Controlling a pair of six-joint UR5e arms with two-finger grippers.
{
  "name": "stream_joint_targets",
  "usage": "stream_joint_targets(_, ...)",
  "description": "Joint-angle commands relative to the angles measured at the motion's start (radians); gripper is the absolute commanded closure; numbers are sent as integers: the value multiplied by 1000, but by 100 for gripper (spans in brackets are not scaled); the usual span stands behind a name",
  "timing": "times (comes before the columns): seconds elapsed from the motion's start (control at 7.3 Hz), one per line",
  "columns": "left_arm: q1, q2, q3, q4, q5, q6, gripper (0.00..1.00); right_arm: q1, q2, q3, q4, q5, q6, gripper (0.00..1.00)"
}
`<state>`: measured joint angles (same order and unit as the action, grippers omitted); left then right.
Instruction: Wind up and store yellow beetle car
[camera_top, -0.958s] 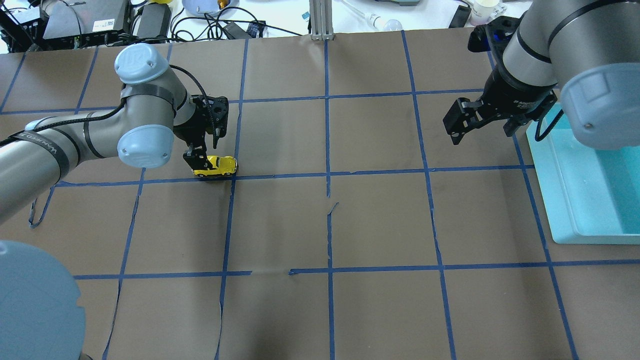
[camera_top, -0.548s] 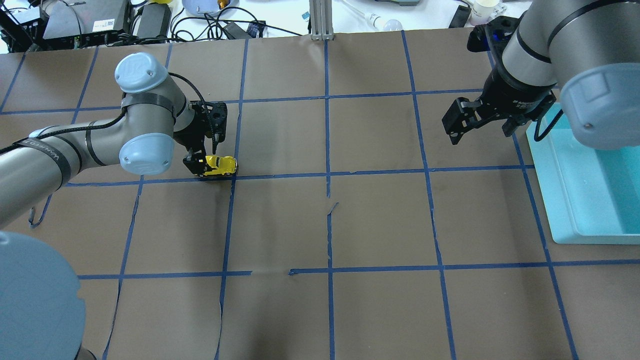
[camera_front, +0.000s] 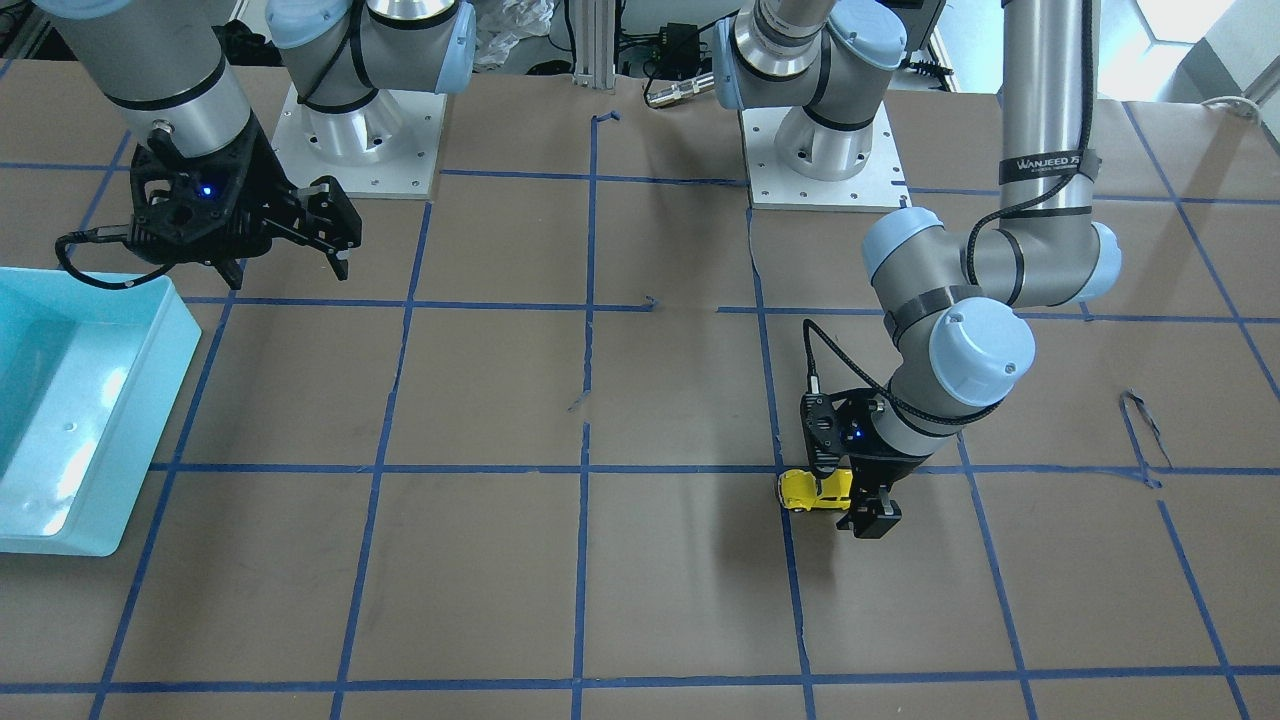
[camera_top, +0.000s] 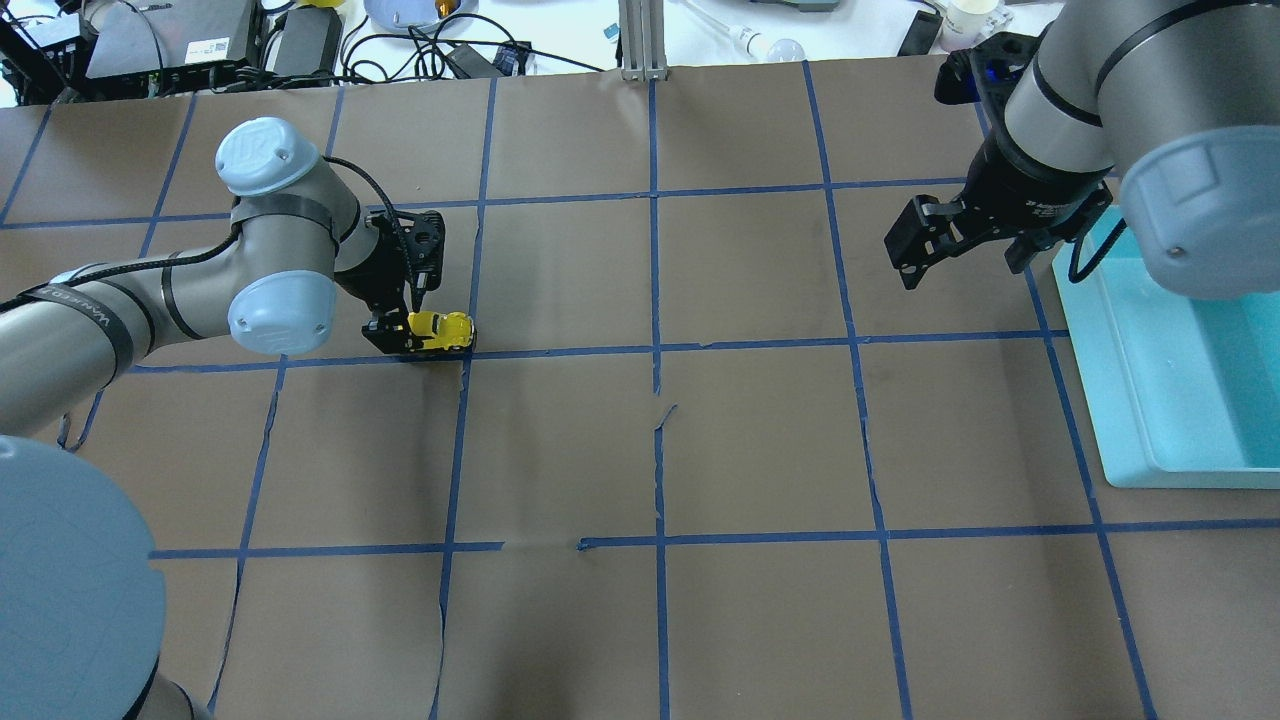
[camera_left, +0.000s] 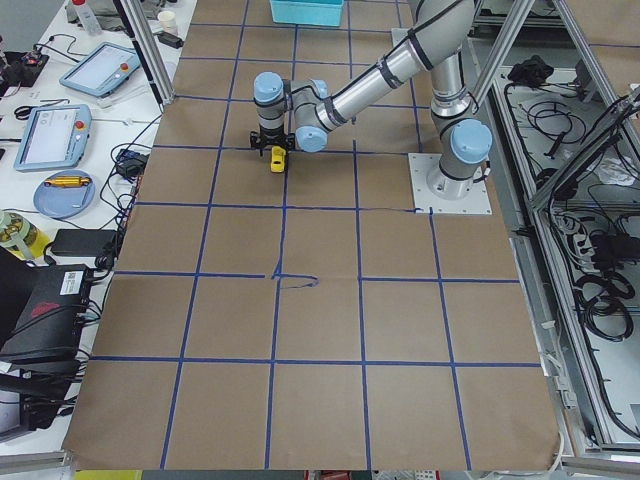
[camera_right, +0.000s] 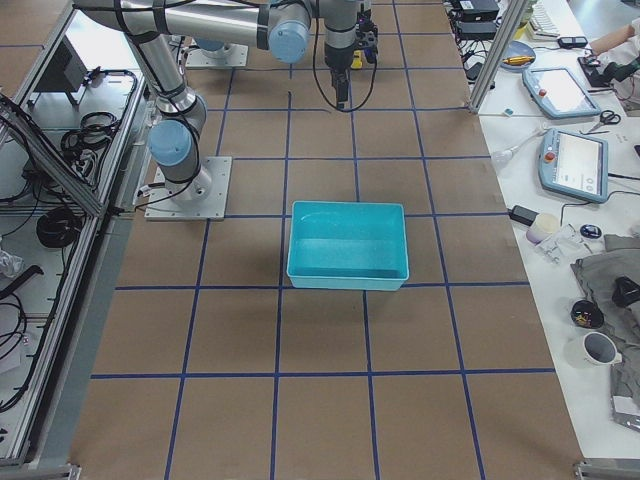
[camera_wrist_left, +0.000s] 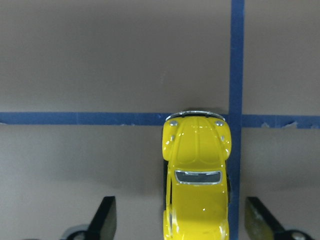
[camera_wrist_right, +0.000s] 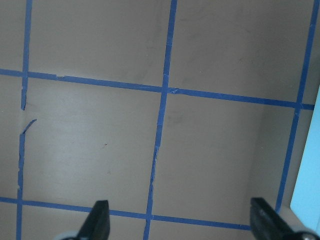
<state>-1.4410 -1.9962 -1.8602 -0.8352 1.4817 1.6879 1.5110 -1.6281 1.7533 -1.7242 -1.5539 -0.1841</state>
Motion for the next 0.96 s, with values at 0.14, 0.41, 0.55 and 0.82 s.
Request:
stream_joint_targets(0.14,-7,10,-2,-22,5,-11,16,0,1,0,0,3,0,0)
stream_joint_targets(0.41,-9,16,-10,-21,5,-7,36,0,2,-2,0,-9,3,0)
stream_joint_targets(0.55,-7,8,-10,-21,0,2,45,0,-6,-9,-2,-8,18,0)
stream_joint_targets(0.82,-7,7,-10,-21,6,-1,86,6,-54,-28,15,-9,20,0)
